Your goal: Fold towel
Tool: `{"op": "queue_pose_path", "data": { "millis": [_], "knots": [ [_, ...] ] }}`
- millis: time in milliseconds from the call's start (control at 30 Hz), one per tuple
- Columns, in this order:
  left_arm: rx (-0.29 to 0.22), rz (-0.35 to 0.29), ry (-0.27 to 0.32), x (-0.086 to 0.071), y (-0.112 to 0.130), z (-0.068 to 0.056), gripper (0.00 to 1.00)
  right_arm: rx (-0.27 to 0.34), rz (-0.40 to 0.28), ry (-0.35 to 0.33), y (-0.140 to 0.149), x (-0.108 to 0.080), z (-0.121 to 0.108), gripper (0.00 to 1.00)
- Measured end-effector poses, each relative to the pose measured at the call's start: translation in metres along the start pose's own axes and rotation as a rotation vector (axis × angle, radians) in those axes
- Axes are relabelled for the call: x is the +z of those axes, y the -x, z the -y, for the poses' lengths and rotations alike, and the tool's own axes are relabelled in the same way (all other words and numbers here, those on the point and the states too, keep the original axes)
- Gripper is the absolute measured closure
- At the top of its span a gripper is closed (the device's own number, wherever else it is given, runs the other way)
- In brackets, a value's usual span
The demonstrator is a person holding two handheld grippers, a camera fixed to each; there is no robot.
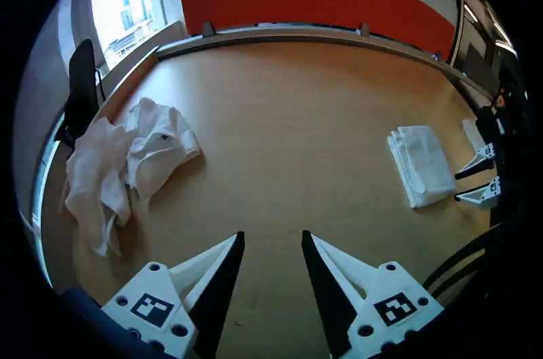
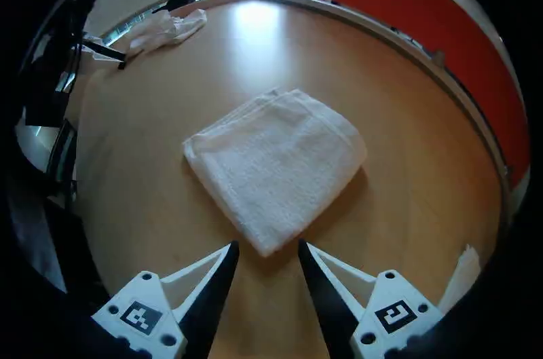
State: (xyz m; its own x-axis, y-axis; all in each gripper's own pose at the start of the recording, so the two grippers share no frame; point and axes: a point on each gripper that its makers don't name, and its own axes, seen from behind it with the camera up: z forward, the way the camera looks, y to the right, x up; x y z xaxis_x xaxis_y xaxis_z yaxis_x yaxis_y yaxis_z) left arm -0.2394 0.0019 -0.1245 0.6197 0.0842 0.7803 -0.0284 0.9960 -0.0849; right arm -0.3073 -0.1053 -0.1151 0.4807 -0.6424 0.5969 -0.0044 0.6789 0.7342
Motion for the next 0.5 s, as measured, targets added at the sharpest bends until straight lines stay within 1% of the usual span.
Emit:
{"op": "queue_pose_path", "data": {
  "millis": [133,200,267,400,467,500],
  "knots": [
    [-0.001,-0.001,0.002,0.0003,-0.0005,-0.0006,0.39,0.013,0.005,-0.005,0.0033,0.002,0.0007,0.5],
    [-0.001,-0.002,0.003,0.0003,-0.001,-0.0009,0.39,0.018,0.007,-0.006,0.0046,0.0027,0.0008,0.54],
    [0.0,-0.003,0.003,0.0002,-0.0016,-0.001,0.39,0.021,0.008,-0.006,0.0056,0.0033,0.0007,0.55],
    [0.001,-0.004,0.003,-0.0004,-0.0021,-0.0006,0.39,0.024,0.01,-0.005,0.0077,0.0047,0.0015,0.61],
    [0.001,-0.003,0.002,-0.0004,-0.0017,-0.0002,0.39,0.027,0.009,-0.003,0.008,0.0053,0.0017,0.65],
    [0.0,-0.003,0.002,-0.0004,-0.0014,0.0,0.39,0.03,0.008,-0.001,0.008,0.0055,0.0016,0.68]
  ]
}}
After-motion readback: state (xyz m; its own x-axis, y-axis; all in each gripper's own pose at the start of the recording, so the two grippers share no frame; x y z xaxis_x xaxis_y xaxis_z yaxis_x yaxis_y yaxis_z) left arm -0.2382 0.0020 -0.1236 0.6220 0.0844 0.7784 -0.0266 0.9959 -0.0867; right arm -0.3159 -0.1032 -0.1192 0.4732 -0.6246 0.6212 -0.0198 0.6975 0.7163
